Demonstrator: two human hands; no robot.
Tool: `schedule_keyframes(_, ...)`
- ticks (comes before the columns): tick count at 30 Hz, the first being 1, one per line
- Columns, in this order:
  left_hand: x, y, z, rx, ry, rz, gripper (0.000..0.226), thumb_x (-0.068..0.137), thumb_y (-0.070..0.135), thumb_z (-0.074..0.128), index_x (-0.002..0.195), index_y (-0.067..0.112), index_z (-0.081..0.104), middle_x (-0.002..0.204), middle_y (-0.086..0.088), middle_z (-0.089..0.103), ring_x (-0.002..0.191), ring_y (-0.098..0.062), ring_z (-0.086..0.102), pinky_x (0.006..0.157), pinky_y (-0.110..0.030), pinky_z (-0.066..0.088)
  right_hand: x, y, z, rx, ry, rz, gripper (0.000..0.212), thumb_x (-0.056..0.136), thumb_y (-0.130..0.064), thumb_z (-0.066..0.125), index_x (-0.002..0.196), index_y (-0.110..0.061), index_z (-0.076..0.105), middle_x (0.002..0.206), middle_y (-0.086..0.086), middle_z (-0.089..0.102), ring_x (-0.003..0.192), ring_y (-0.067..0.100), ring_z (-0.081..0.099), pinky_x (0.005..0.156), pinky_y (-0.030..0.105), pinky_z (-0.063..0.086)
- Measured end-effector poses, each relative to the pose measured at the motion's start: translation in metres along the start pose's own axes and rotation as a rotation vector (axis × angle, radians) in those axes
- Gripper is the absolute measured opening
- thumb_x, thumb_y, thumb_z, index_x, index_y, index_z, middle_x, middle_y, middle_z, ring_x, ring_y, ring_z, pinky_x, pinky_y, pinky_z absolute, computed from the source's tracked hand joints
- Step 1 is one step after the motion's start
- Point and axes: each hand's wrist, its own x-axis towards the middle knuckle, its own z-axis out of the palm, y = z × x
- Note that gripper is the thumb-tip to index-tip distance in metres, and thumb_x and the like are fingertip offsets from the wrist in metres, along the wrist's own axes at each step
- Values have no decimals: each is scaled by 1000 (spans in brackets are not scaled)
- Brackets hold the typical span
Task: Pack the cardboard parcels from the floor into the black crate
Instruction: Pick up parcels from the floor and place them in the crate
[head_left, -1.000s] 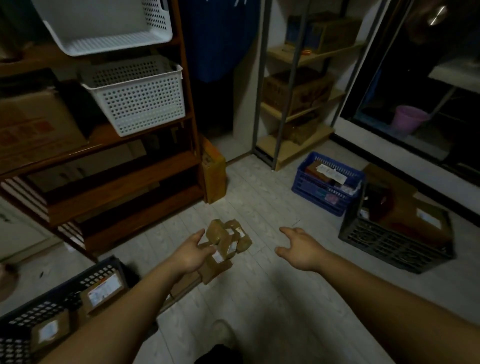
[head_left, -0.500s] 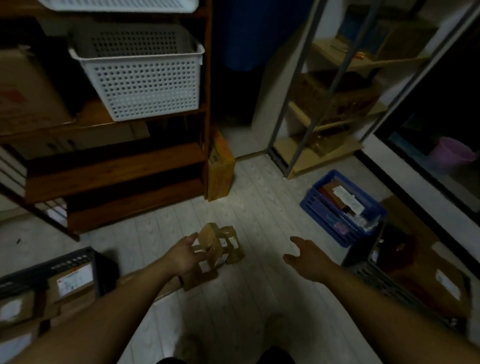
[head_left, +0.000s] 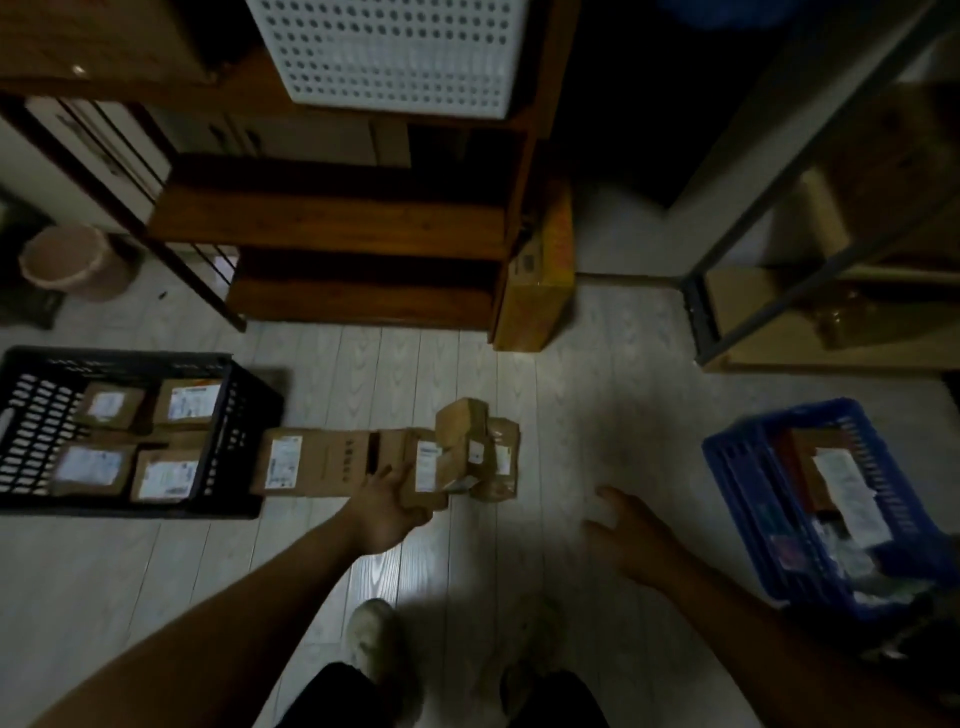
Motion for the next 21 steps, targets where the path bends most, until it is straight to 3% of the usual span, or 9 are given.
schedule_keyframes(1, 13, -4, 9, 29, 4, 33, 42, 85, 19, 64, 124, 10, 52, 124, 2, 51, 109, 7, 45, 102, -38, 39, 19, 7, 1, 6, 7, 8, 67, 94, -40, 53, 150, -27, 19, 157, 4, 19, 137, 28, 34, 97, 33, 45)
schedule_keyframes(4, 65, -31, 37, 70, -12, 67, 63, 85, 20, 65, 141, 22, 35, 136, 8, 42, 123, -8, 41, 105, -26, 33, 84, 30, 20, 3, 49, 10, 66, 95, -39, 53, 150, -25, 21, 157, 6, 22, 137, 28, 34, 103, 37, 42)
schedule_keyframes(6, 109, -55, 56, 65, -41, 85, 62, 84, 22, 66, 139, 28, 37, 139, 7, 43, 125, -11, 42, 108, -30, 36, 132, 40, 43, 7, 66, -25, 66, 94, -39, 53, 150, -26, 21, 156, 5, 23, 136, 26, 36, 101, 35, 43)
schedule_keyframes(8, 155, -79, 78, 82, -81, 97, 56, 82, 30, 65, 131, 37, 37, 139, 0, 46, 127, -17, 44, 108, -39, 38, 186, 50, 73, 24, 75, -62, 65, 94, -38, 55, 149, -26, 22, 154, 5, 26, 132, 25, 41, 89, 29, 44)
schedule_keyframes(12, 262, -148, 132, 106, -20, 2, 82, 81, 35, 69, 147, 23, 22, 155, -6, 21, 143, -25, 21, 117, -40, 20, 295, 66, 141, 0, 100, -243, 58, 92, -30, 60, 143, -20, 34, 133, -2, 46, 115, 17, 52, 74, 14, 42)
schedule_keyframes(16, 349, -207, 176, 146, -10, 12, 94, 78, 40, 72, 150, 20, 14, 157, -5, 17, 143, -26, 20, 117, -42, 19, 388, 85, 195, 43, 83, -376, 63, 87, -25, 66, 141, -18, 33, 130, 5, 52, 111, 16, 54, 87, 31, 48)
schedule_keyframes(19, 395, -239, 196, 121, 4, 170, 120, 53, 74, 71, 148, 30, 14, 151, 2, 31, 137, -21, 34, 113, -46, 31, 441, 93, 217, -28, 82, -393, 91, 83, -33, 71, 151, -24, 10, 152, 8, 29, 135, 25, 35, 107, 41, 38)
schedule_keyframes(21, 415, -249, 206, 145, -30, 206, 128, 51, 67, 73, 148, 37, -5, 153, 4, 25, 137, -16, 31, 113, -40, 31, 467, 98, 225, -29, -3, -386, 101, 80, -33, 74, 152, -28, 3, 156, 6, 21, 141, 28, 27, 112, 43, 32)
